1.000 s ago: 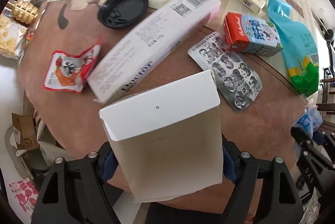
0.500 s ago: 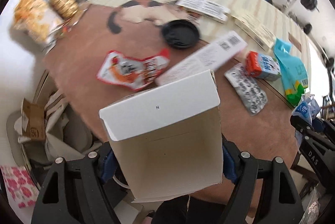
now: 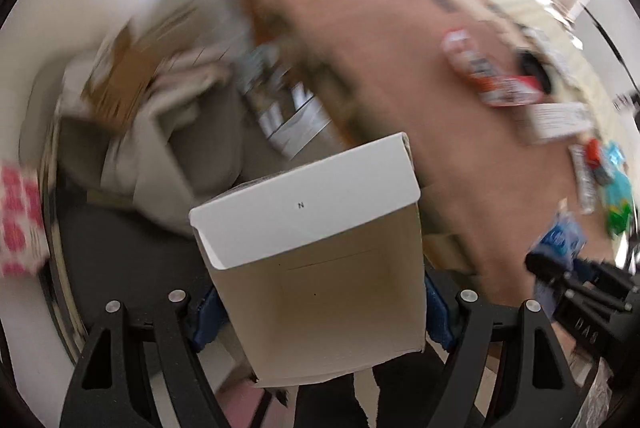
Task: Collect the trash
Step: 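Carry both items to the white bin and open both tools to drop them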
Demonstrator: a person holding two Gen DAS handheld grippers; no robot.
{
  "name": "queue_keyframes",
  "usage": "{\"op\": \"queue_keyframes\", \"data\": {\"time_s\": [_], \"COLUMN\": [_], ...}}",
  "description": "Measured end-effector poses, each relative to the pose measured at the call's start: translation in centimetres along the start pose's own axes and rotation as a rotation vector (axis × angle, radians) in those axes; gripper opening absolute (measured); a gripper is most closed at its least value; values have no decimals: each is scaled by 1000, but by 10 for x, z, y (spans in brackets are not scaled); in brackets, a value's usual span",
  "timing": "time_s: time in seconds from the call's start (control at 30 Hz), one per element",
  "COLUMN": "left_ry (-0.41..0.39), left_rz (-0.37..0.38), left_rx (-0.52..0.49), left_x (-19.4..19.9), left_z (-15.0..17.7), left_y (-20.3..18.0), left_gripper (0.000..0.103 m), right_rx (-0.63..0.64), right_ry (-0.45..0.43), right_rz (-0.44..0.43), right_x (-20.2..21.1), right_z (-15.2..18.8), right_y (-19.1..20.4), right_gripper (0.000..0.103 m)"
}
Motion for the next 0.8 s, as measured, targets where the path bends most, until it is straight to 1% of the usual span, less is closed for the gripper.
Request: {"op": "queue_keyframes", "data": {"time_s": [0.1,0.17,0.27,0.3,0.37,0.4,0.43,0.47,0.53,0.6,0.63,0.67,0.7,0.73,0.77,0.8], "left_ry": [75,134,227,257,307,332,357,383,414,429,433,444,451,455,459,461], "left_rz": [-2,0,38,54,86,113,138,169,219,223,225,235,241,243,239,226], "left_rx": [93,157,265,299,360,382,402,427,459,473,477,489,501,513,520,519], "left_x": [-54,-100,-176,-203,-253,-278,-298,-322,-359,-391,-403,-413,-420,-426,-431,-434], "left_z": [29,51,83,94,112,121,127,135,144,154,156,161,166,170,174,178], "left_y": [46,76,105,113,125,128,128,129,128,131,132,132,132,133,134,136], "left_gripper": [78,78,78,78,78,78,78,79,81,84,88,91,98,98,98,98], "right_rx": [31,47,35,30,18,12,4,0,-1,7,13,19,20,26,30,32], "right_ry": [102,157,229,262,299,330,345,370,401,423,434,447,453,464,473,479], "right_rz": [-72,-96,-137,-145,-154,-156,-164,-170,-186,-190,-192,-194,-189,-187,-192,-198], "right_x": [-67,-113,-185,-221,-266,-300,-319,-347,-389,-429,-443,-459,-476,-490,-501,-509], "right_z": [25,40,63,73,86,96,102,109,119,129,129,131,136,141,145,147], "right_y": [51,74,95,101,104,105,106,107,106,104,104,104,104,103,104,104], "right_gripper": [34,34,34,34,34,34,34,34,34,35,35,37,45,56,62,74]}}
Point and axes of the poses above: each gripper's, at about its wrist camera, not at the fingertips, and x roughly against the way its jaws point, y to its left, z to its underside, the point moved 10 cm from there along -x, roughly the way its jaws point, and after that the axes turned 7 degrees about -z, right-handed, at the moved point
